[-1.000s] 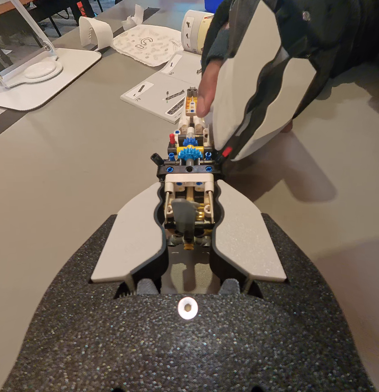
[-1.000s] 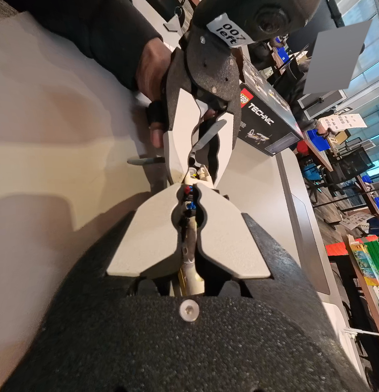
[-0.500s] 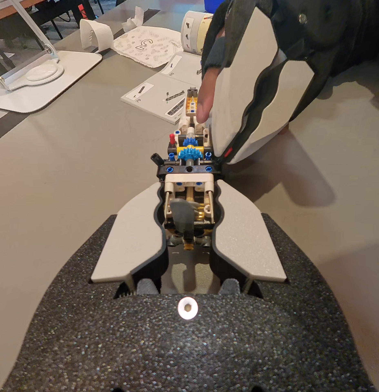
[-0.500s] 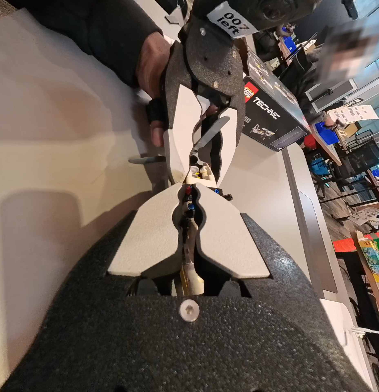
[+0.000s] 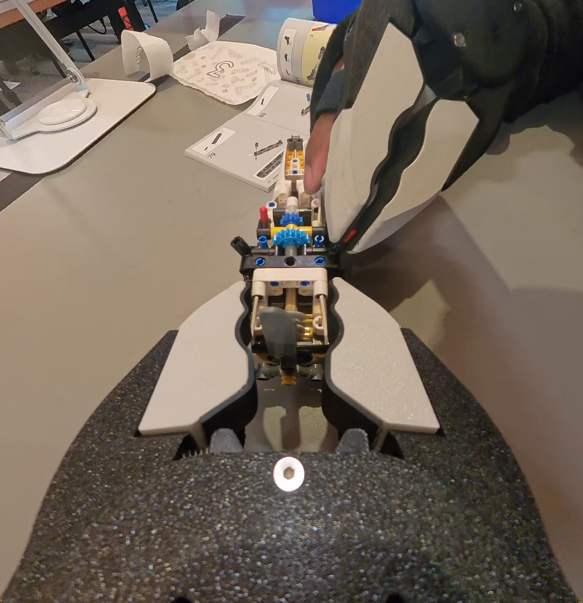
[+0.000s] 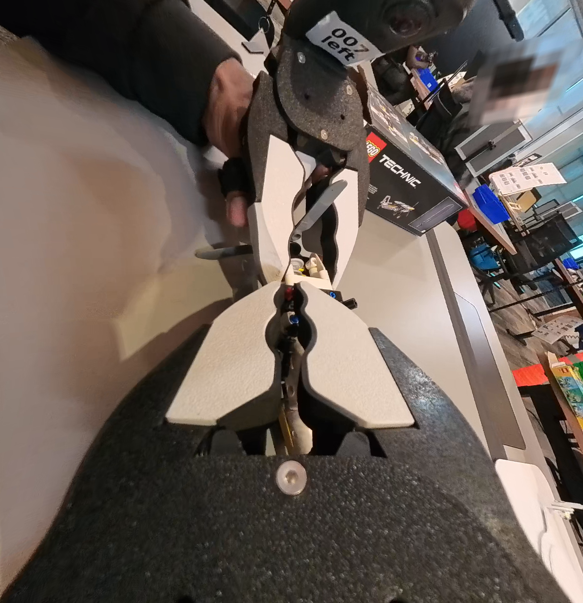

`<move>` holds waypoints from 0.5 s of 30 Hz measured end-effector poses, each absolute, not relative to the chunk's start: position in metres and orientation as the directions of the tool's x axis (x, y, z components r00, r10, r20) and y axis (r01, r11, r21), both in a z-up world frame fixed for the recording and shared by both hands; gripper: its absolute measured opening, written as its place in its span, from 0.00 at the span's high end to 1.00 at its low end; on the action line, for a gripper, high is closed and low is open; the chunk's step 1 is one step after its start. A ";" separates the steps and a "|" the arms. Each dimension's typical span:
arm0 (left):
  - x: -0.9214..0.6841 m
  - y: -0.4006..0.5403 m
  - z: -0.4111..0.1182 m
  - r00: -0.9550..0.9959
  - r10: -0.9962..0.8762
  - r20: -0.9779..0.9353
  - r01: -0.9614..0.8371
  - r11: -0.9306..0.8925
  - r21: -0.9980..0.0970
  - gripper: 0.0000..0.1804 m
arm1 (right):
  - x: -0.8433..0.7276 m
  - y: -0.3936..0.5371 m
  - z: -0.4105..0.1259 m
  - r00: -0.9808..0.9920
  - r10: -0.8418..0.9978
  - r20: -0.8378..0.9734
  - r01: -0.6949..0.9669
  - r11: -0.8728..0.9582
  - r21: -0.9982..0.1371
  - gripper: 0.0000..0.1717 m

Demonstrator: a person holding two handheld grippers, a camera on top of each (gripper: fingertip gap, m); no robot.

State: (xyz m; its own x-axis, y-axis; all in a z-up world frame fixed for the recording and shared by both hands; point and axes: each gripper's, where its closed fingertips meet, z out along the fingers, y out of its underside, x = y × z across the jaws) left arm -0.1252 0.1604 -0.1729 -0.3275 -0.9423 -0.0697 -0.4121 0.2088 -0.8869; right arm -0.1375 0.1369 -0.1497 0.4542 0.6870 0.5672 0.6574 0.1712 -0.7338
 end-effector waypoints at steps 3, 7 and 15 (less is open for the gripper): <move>-0.125 0.161 -0.172 -0.323 -0.942 -0.087 -0.405 0.221 -0.887 0.75 | -0.137 0.137 -0.150 0.461 0.682 0.567 0.655 0.170 -0.736 0.98; -0.126 0.159 -0.171 -0.328 -0.939 -0.108 -0.399 0.241 -0.885 0.73 | -0.137 0.137 -0.150 0.465 0.678 0.568 0.654 0.169 -0.737 0.98; -0.121 0.156 -0.169 -0.314 -0.945 -0.095 -0.394 0.221 -0.892 0.70 | -0.138 0.136 -0.150 0.464 0.683 0.564 0.648 0.173 -0.742 0.98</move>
